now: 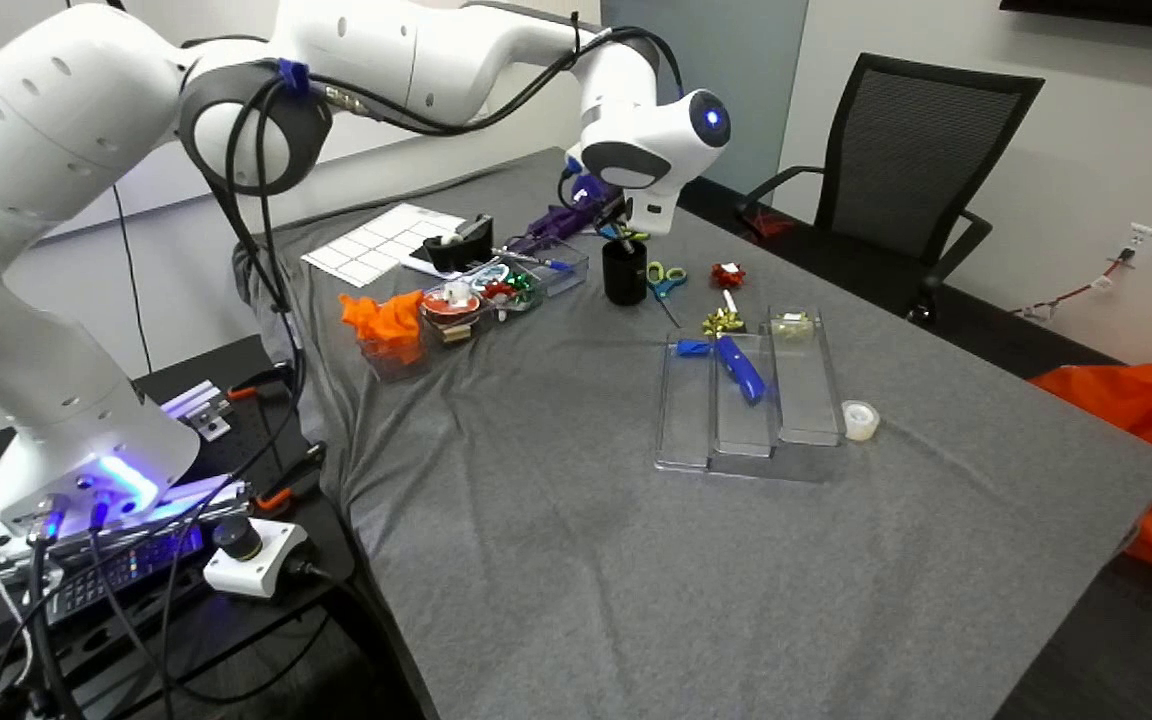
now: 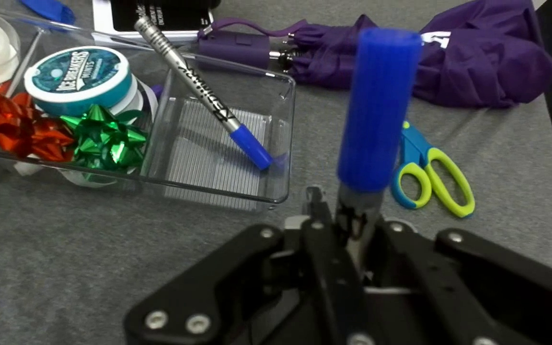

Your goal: Move the markers from the clear box to the black cup then move the cup to the right

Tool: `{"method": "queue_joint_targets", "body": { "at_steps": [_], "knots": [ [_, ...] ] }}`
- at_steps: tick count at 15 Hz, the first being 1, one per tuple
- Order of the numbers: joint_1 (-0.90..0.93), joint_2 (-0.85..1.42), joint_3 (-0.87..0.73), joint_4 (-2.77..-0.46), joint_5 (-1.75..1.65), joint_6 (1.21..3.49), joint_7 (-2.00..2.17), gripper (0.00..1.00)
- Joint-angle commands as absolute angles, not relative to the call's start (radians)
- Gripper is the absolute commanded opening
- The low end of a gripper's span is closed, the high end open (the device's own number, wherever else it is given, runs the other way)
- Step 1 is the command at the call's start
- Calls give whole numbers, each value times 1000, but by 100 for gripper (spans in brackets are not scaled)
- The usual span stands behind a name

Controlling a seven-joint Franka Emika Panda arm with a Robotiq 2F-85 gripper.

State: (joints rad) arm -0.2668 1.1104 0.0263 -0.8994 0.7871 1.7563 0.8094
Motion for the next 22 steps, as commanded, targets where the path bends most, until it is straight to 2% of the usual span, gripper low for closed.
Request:
{"method": "queue_joint_targets", "body": {
  "at_steps": [1,5,6,7,9,16,18,22],
  "knots": [
    [-285,1198,55,-780,809,1731,834,4],
    [-282,1254,57,-722,791,1732,860,4],
    [-282,1266,58,-711,789,1730,869,20],
    [-283,1277,59,-700,787,1730,878,43],
    [-285,1292,64,-682,785,1726,891,46],
    [-278,1271,54,-688,792,1731,867,95],
    [-275,1239,49,-706,787,1735,852,100],
    [-261,1177,38,-737,757,1708,812,100]
  ]
}}
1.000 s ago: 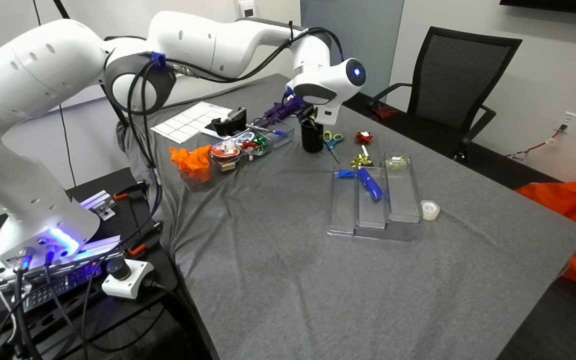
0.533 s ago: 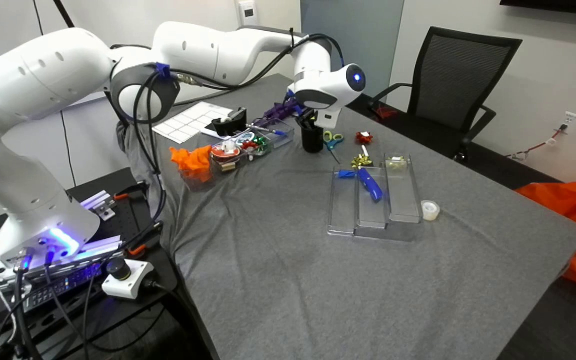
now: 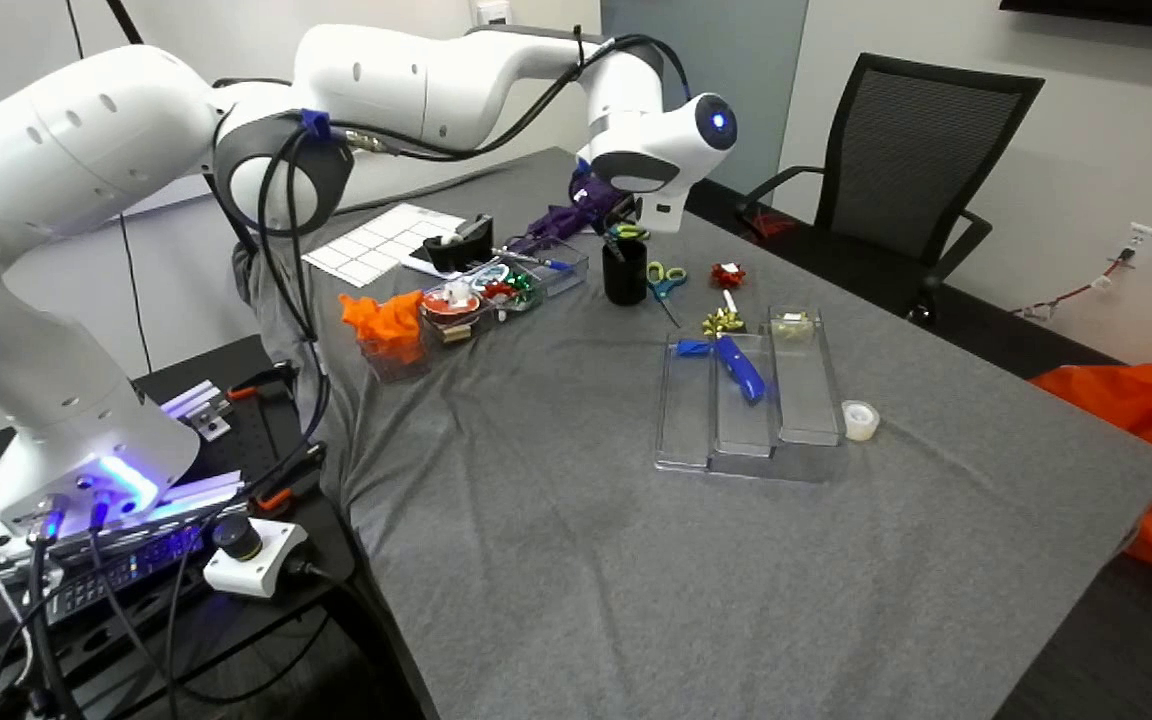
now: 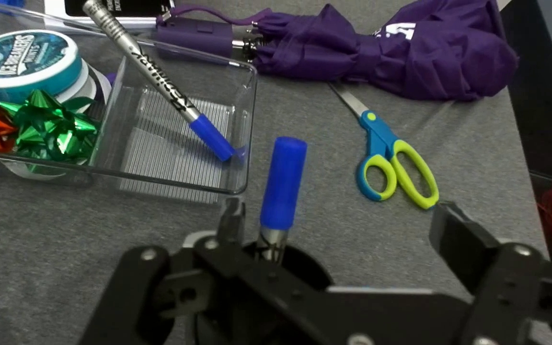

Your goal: Move the markers from the clear box to the black cup then move the cup to the right

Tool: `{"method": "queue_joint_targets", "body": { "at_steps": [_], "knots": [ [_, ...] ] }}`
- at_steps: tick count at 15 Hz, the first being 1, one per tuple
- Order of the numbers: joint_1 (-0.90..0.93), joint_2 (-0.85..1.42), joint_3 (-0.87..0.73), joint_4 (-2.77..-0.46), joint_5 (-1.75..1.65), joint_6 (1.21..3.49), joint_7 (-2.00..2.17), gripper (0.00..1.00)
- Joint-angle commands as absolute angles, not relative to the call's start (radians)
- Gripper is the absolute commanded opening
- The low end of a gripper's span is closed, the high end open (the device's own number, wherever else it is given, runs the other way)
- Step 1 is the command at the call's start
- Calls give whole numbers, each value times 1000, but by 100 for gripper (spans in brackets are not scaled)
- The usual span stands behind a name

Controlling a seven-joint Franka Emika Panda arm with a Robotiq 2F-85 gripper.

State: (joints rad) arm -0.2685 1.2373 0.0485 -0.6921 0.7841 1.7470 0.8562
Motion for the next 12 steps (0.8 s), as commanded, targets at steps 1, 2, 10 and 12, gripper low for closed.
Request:
{"method": "queue_joint_targets", "body": {
  "at_steps": [1,2,10,12],
  "knots": [
    [-254,1167,35,-743,746,1705,796,100],
    [-243,1152,29,-752,728,1702,776,100],
    [-117,1021,-24,-917,547,1759,693,100],
    [-97,967,-32,-998,527,1792,649,100]
  ]
}}
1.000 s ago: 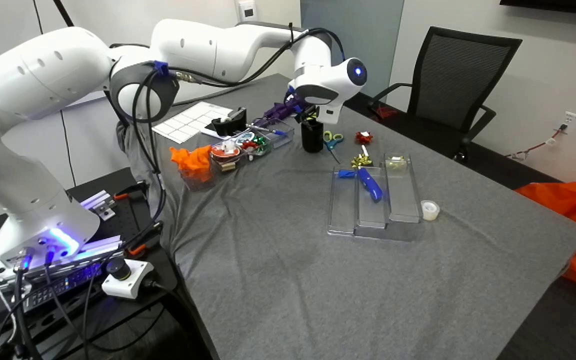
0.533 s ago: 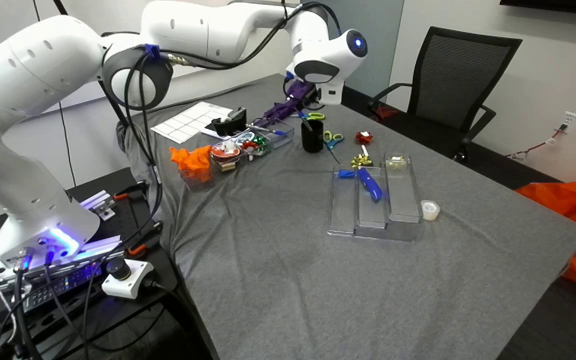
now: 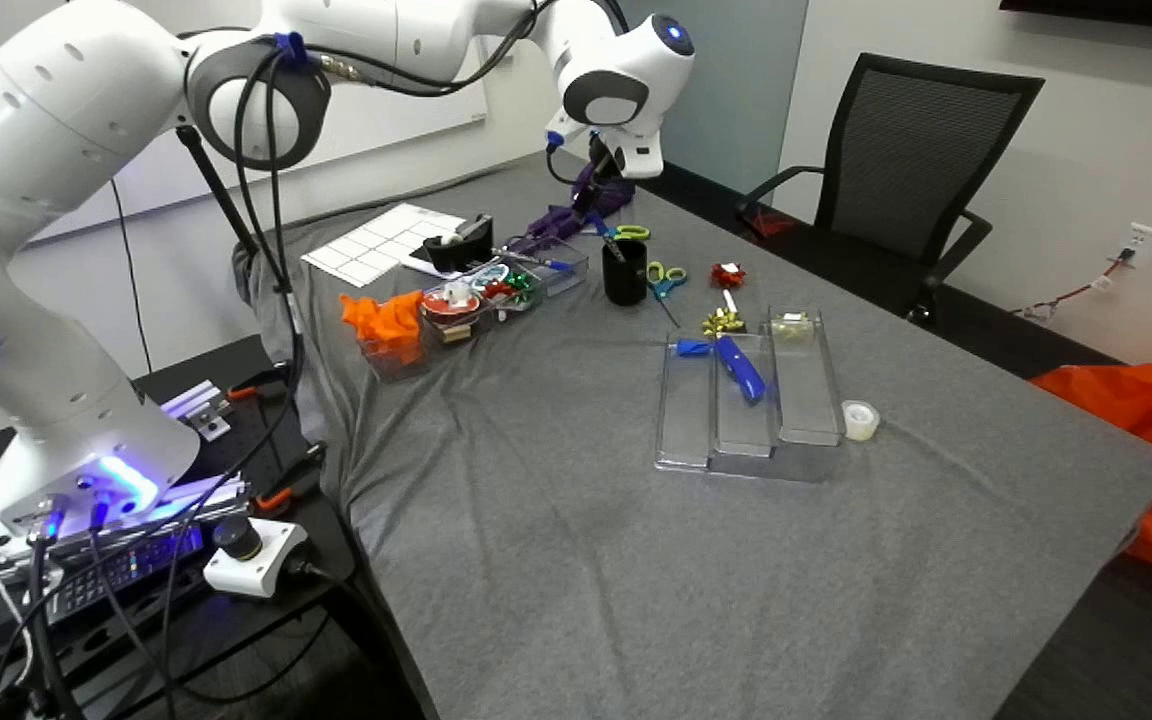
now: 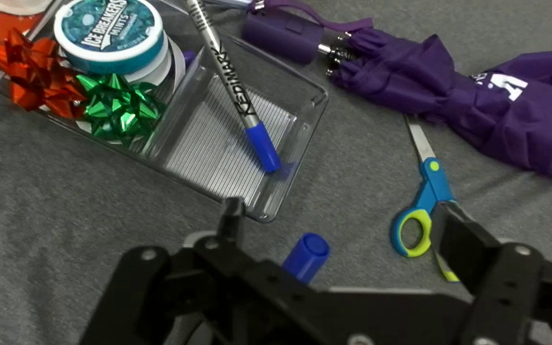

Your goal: Move the markers from the clear box to the black cup then move the cup to the right

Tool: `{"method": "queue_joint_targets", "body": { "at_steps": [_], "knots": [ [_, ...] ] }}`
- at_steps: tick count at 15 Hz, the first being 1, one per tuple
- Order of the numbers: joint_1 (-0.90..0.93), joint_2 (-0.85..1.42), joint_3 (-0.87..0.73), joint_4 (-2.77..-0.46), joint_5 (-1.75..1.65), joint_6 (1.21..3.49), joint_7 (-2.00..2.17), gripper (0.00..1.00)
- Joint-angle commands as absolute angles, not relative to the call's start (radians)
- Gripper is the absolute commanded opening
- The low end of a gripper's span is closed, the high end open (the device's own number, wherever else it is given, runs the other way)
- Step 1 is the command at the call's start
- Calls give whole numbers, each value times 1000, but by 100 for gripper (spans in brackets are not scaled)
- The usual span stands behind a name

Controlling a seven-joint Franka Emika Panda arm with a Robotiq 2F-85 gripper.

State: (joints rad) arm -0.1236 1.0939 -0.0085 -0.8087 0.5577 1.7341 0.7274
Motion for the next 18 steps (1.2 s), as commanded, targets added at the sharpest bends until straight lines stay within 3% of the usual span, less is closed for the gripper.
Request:
{"method": "queue_joint_targets", "body": {
  "at_steps": [1,18],
  "knots": [
    [-113,1073,-12,-837,547,1744,710,100],
    [29,1079,-13,-909,416,1792,518,100]
  ]
}}
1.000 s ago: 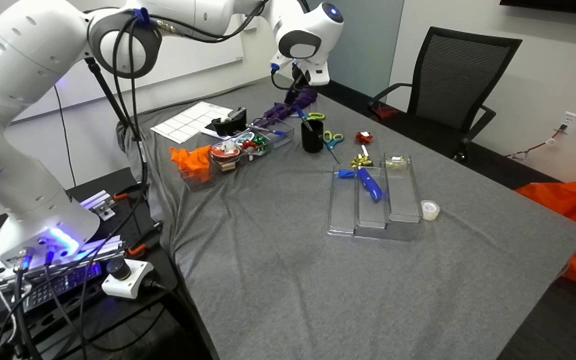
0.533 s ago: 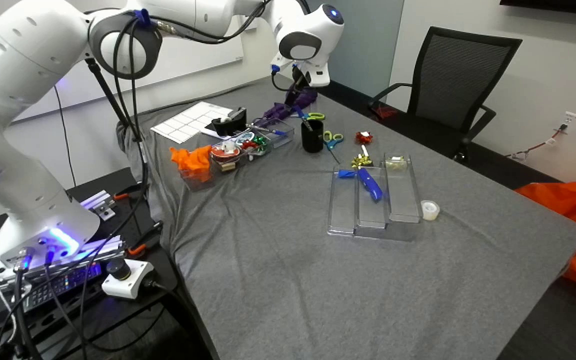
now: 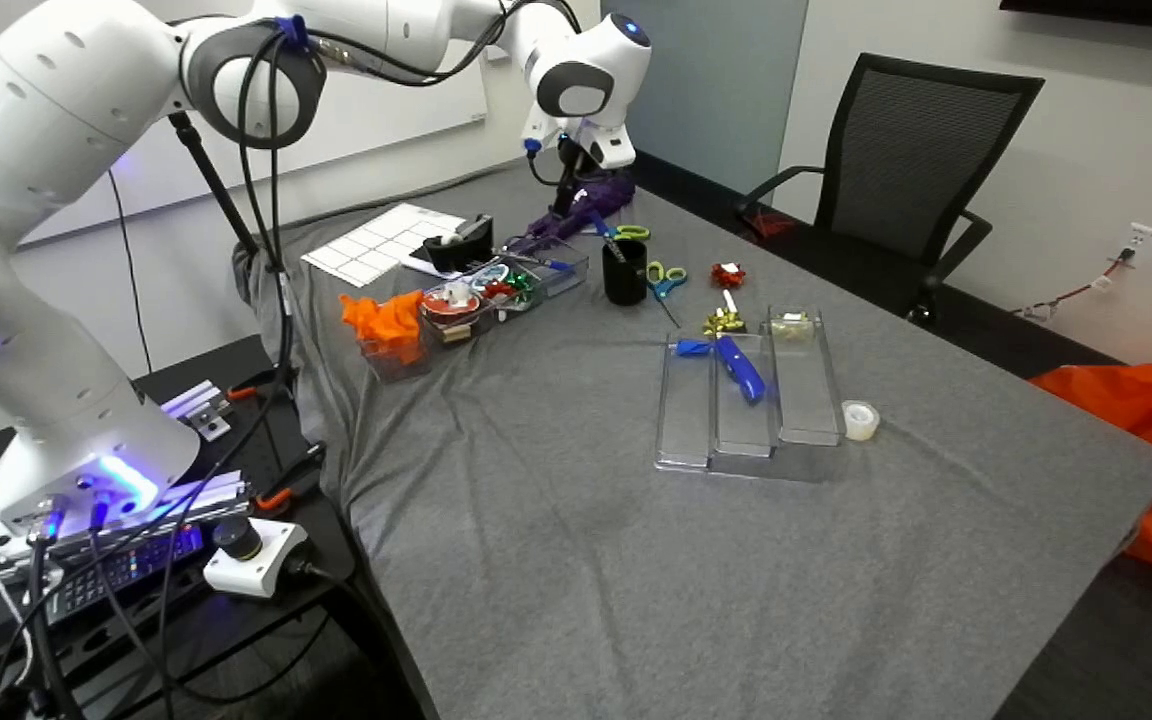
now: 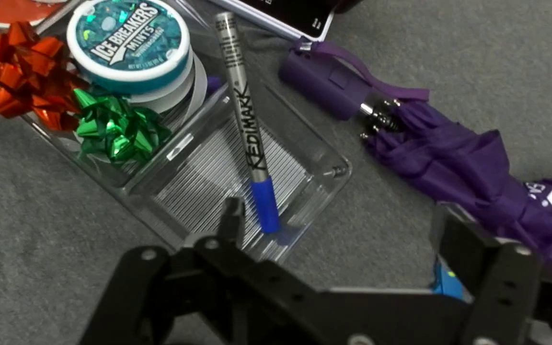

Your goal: Move the markers from the clear box to the black cup then move the cup to the right

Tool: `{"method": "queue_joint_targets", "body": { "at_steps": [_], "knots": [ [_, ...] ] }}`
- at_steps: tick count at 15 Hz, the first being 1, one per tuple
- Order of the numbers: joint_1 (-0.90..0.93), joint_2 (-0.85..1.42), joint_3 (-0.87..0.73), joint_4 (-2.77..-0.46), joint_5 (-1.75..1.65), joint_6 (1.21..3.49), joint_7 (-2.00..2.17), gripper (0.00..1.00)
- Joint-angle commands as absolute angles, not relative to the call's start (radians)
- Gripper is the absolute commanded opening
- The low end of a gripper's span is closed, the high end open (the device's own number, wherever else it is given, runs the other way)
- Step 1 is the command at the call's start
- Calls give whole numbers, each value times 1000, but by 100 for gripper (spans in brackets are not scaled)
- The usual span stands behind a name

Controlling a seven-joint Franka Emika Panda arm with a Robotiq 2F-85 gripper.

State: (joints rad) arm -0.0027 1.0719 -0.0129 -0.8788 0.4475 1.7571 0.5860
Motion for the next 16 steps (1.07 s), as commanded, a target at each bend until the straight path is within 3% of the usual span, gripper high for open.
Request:
{"method": "queue_joint_targets", "body": {
  "at_steps": [1,13,15,16],
  "knots": [
    [41,1092,-15,-905,405,1793,501,100],
    [63,1177,-24,-908,292,1792,319,100],
    [62,1178,-22,-907,294,1791,308,74],
    [61,1179,-22,-907,296,1791,305,67]
  ]
}}
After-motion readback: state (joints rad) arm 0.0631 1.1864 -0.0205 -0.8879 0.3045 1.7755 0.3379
